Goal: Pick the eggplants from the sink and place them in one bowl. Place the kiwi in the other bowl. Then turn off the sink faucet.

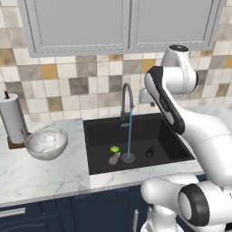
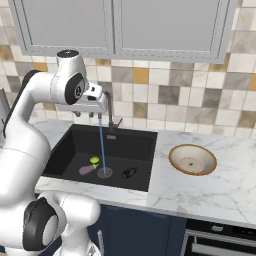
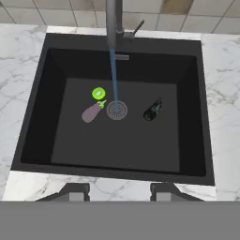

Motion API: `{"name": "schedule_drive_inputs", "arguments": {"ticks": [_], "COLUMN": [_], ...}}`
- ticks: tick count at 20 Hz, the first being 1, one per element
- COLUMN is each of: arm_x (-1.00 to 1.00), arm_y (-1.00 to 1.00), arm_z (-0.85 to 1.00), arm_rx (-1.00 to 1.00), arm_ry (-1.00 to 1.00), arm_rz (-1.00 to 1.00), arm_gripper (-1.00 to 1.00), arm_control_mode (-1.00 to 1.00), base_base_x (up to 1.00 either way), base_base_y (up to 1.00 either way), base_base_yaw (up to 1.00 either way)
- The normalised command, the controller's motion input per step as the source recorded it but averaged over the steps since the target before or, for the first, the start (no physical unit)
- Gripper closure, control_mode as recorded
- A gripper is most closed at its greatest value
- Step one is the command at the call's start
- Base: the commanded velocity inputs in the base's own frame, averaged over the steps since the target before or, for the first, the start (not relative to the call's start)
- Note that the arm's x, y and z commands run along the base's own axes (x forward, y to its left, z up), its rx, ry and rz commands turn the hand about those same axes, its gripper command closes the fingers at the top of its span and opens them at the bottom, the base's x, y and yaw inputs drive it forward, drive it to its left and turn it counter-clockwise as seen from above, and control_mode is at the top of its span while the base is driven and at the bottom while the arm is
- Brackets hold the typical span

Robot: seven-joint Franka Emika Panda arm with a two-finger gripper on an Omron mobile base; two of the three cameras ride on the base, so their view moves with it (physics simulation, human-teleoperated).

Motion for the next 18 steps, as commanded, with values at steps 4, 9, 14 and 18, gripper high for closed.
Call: {"name": "schedule_drive_inputs", "arguments": {"ticks": [4,9,14,18], "arm_x": [-0.02,-0.10,-0.08,-0.01], "arm_y": [0.00,-0.03,-0.04,0.00], "arm_z": [-0.20,-0.37,-0.25,-0.25], "arm_rx": [0.00,0.00,0.00,0.00], "arm_ry": [0.02,0.01,0.00,0.00], "arm_rz": [-0.03,-0.01,0.00,0.00], "arm_gripper": [-1.00,-1.00,-1.00,-1.00], "arm_control_mode": [-1.00,-1.00,-1.00,-1.00], "base_base_x": [0.00,0.00,0.00,0.00], "base_base_y": [0.00,0.00,0.00,0.00], "base_base_yaw": [0.00,0.00,0.00,0.00]}}
